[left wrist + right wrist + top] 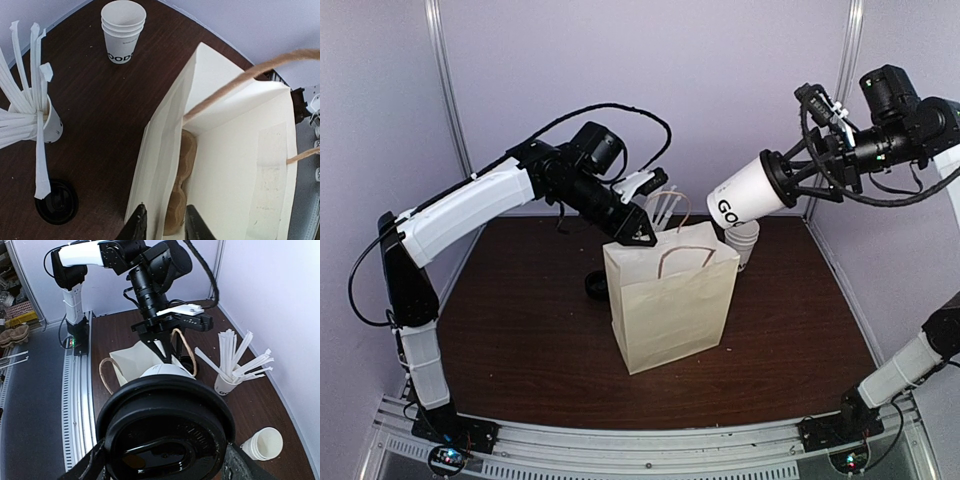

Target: Pack the takeout coffee

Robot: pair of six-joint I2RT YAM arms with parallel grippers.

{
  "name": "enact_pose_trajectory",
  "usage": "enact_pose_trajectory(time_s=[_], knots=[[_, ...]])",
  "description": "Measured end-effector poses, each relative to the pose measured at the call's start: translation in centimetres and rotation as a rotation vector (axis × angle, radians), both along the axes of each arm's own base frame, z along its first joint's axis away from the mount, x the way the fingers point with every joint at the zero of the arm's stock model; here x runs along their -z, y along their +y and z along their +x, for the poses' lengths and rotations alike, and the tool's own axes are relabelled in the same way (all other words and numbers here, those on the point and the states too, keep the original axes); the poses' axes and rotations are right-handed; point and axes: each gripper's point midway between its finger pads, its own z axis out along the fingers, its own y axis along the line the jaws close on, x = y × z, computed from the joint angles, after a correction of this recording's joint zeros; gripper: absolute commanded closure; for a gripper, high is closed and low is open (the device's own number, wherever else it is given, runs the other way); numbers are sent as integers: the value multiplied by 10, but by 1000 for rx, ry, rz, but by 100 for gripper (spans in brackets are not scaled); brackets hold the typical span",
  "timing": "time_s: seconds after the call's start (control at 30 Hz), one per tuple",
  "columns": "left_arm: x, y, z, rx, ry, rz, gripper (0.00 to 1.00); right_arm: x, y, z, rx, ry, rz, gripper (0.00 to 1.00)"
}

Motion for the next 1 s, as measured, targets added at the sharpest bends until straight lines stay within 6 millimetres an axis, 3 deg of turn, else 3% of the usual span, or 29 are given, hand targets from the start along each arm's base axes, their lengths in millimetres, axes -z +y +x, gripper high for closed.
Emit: enact_pose_trajectory(time_s=[0.2, 0.47, 0.73, 1.0], knots=[[3, 3, -3, 9, 6, 18, 100, 12, 30, -19, -121, 27, -1, 34], [-1, -1, -11, 51, -2, 13, 100, 28, 55, -25, -191, -15, -83, 34], [-16, -16, -39, 120, -83, 31, 100, 52, 79, -32, -255, -83, -209, 34], [-30, -24, -60, 122, -201, 92, 100, 101, 93, -46, -315, -136, -397, 35]])
